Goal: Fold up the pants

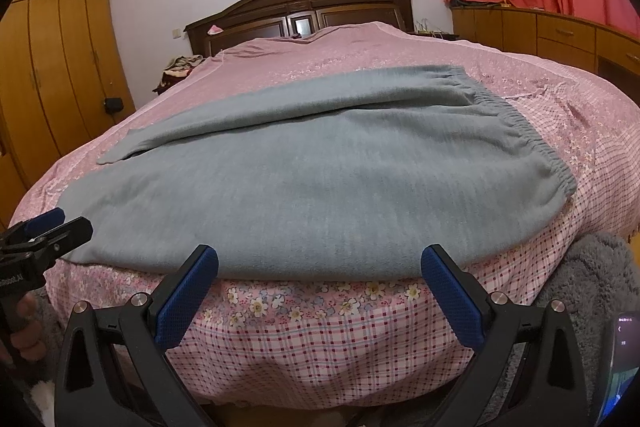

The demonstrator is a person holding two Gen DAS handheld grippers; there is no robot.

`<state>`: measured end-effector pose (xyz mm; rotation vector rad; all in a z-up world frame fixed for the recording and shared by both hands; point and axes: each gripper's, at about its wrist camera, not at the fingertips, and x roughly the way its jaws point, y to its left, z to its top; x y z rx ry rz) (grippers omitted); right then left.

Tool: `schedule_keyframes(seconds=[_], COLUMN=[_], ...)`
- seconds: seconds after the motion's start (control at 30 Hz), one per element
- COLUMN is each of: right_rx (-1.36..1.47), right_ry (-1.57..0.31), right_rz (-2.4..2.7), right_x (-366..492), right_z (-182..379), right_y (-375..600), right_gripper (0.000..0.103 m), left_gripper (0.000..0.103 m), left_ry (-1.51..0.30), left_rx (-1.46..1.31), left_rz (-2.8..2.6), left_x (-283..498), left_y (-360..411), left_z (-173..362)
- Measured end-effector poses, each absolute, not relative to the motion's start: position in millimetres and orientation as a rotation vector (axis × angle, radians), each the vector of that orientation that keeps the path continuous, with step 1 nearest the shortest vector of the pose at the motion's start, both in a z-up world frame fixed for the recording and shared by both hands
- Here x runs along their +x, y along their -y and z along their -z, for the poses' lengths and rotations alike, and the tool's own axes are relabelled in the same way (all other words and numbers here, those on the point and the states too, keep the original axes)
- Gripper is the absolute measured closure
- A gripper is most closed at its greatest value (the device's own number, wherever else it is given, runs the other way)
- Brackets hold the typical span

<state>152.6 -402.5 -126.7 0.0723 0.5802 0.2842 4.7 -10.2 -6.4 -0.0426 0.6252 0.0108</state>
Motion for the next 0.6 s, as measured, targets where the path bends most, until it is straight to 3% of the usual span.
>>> schedule_keyframes(seconds=[0.4, 0.6], right_rx=[0.221, 0.152], right_ry=[-0.516, -0.609], right_rz=[-0.373, -0.462], right_x=[146.7, 153.3], right_z=[112.4, 102.3], right_y=[409.0, 391.4], right_gripper=[0.0, 0.0], left_gripper=[0.0, 0.0], left_ry=[-0.638, -0.641], left_rx=[-0.034, -0.109], left_rz=[-0.029, 0.019], left_x=[12.5, 19.8], left_y=[14.3, 4.7], left_z=[4.2, -3.5])
